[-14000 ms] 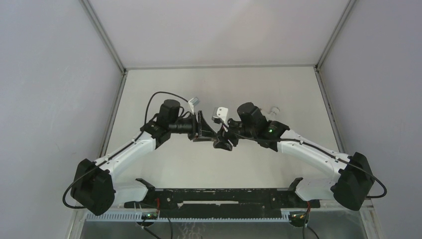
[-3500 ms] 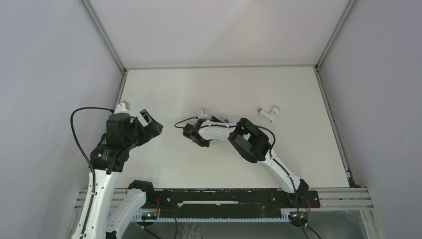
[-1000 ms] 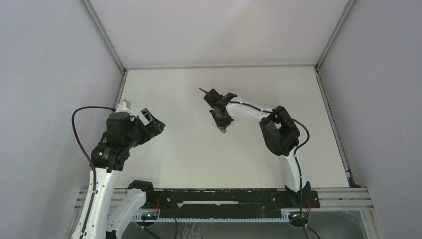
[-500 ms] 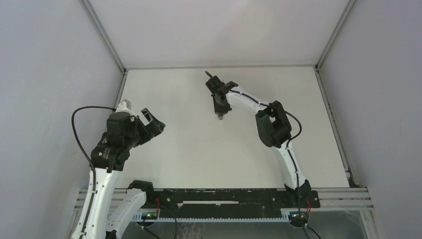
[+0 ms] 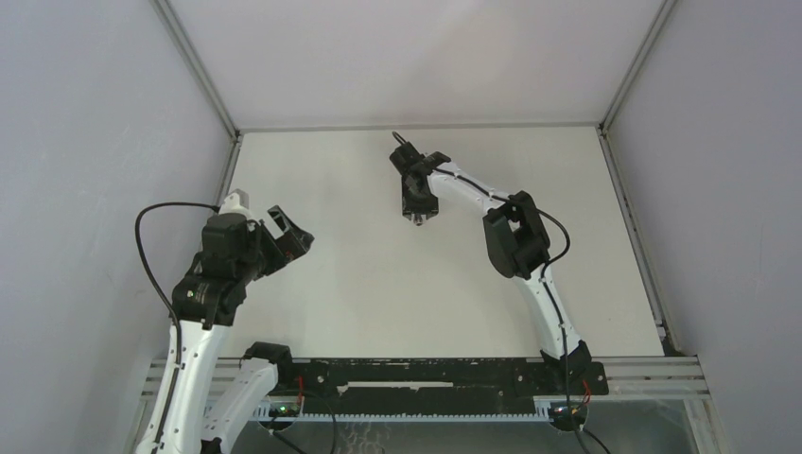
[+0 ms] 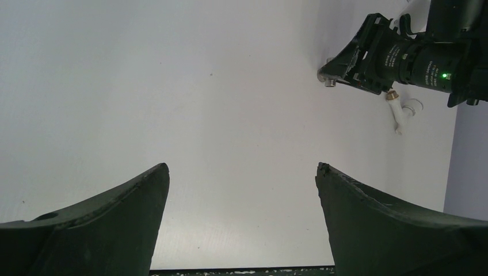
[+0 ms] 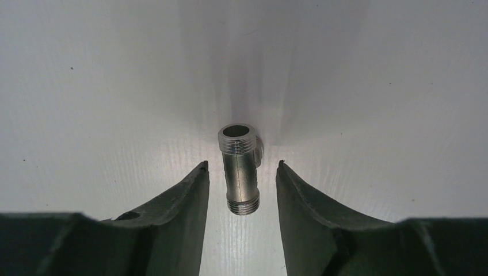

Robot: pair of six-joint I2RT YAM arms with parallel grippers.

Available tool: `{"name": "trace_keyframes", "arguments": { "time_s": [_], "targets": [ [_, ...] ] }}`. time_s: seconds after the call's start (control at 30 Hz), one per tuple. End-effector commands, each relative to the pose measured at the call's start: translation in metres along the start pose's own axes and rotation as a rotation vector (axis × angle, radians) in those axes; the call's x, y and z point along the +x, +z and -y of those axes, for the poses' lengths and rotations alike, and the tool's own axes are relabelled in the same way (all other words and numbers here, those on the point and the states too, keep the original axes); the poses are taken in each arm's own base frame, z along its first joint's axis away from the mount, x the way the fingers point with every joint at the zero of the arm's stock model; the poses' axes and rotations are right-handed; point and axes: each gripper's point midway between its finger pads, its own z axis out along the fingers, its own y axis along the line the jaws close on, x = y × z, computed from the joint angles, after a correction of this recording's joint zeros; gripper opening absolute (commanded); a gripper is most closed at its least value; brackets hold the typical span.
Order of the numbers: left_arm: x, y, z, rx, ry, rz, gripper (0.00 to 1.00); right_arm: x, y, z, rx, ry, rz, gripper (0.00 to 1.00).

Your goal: Install the water faucets

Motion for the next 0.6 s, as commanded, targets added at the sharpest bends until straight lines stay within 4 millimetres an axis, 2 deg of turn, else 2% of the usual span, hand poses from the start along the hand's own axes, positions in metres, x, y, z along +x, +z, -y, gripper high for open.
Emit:
{"name": "trace_keyframes", "arguments": {
  "time_s": [0.0,0.13,0.23,0.27,0.4,0.47,0.57],
  "targets": [
    [-0.015,-0.006,0.012,0.047,-0.015,0.054,1.0,-0.024,-0.026,-0.008,-0.052,0.009,0.077,0.54],
    [-0.017,-0.008,0.014,0.053,-0.003,0.052,1.0,-0.047,-0.066,0.002,-0.065,0.031,0.166,0.56],
    [-0.015,-0.005,0.015,0.05,0.009,0.033,1.0,-0.065,-0.1,0.03,-0.053,0.066,0.259,0.57],
    [-0.014,-0.004,0.015,0.052,0.017,0.03,1.0,-0.065,-0.108,0.04,-0.053,0.079,0.28,0.57],
    [-0.005,0.0,0.027,0.053,0.1,0.032,1.0,-0.065,-0.115,0.12,0.01,0.24,0.323,0.58],
    [0.004,0.005,0.038,0.063,0.14,0.006,1.0,-0.05,-0.098,0.166,0.059,0.35,0.283,0.58],
    [0.013,0.012,0.054,0.064,0.204,-0.026,1.0,-0.038,-0.081,0.218,0.142,0.476,0.231,0.57]
  ]
}}
